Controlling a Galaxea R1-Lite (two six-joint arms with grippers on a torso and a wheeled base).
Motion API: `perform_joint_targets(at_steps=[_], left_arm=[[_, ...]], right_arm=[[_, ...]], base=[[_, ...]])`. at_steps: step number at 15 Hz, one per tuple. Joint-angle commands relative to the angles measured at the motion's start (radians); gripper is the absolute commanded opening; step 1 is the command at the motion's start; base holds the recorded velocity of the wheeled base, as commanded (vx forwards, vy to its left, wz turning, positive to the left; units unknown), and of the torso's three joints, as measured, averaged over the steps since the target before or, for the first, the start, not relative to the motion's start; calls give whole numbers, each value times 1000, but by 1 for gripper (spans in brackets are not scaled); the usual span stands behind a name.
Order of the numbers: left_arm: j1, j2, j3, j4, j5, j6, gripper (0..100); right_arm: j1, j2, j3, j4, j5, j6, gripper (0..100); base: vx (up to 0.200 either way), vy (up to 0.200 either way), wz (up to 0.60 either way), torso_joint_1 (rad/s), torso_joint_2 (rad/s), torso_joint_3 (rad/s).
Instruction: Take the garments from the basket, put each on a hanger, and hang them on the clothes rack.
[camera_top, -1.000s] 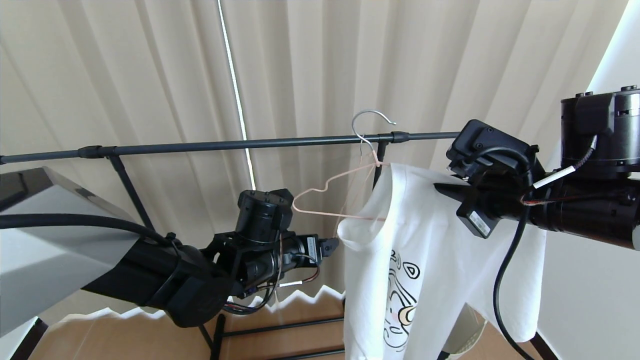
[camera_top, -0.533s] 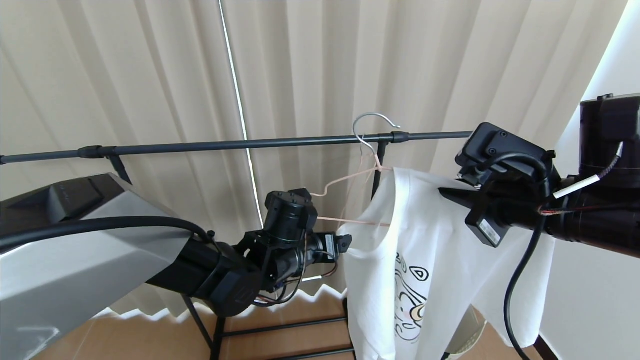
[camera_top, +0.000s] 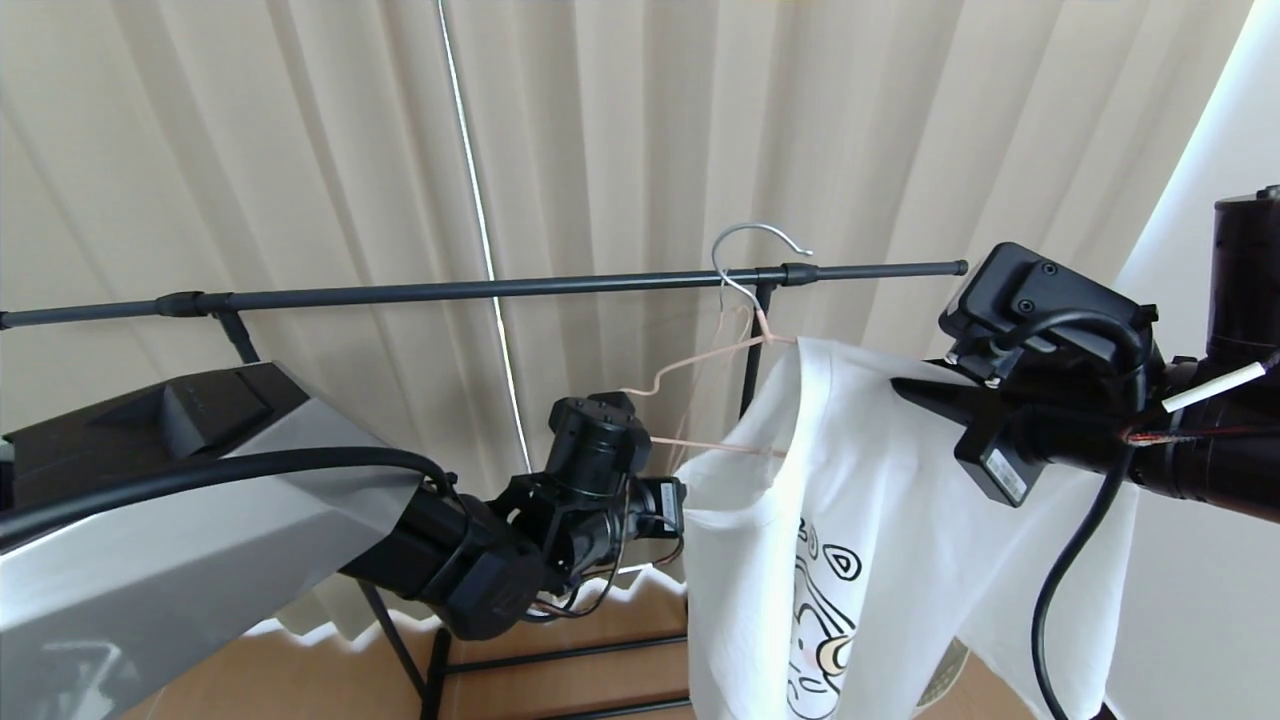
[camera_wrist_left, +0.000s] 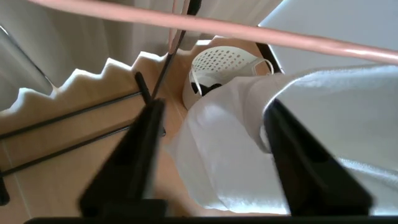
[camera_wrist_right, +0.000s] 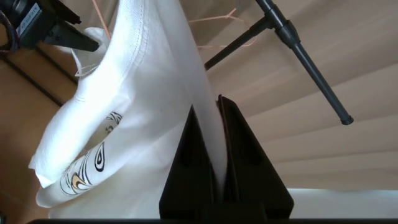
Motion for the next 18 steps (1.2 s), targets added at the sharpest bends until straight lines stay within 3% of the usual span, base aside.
perform_joint_targets(at_steps=[1, 4, 8, 9, 11, 14, 18], left_arm=[[-7, -12, 18, -1, 20, 9, 0], [-5, -94, 78, -5, 57, 79, 0], [3, -166, 124, -5, 57, 90, 0], [4, -186, 129, -4, 60, 90, 0], [4, -233, 162, -2, 63, 91, 0], [29, -252, 204, -5, 66, 177, 0], [29, -249, 201, -5, 67, 190, 0]], right_arm=[[0, 0, 10, -7, 1, 1, 0], [-8, 5, 19, -9, 7, 28, 0], [-15, -17, 84, -12, 24, 91, 0], [-19, -55, 147, -26, 52, 133, 0], [-22, -90, 256, -133, 76, 139, 0], [-66, -60, 366, -323, 111, 137, 0], [-80, -41, 363, -372, 122, 145, 0]], base=[[0, 0, 0, 0, 0, 0], [0, 0, 0, 0, 0, 0], [0, 0, 0, 0, 0, 0], [0, 0, 0, 0, 0, 0], [0, 0, 0, 0, 0, 0], [0, 0, 0, 0, 0, 0], [0, 0, 0, 0, 0, 0]])
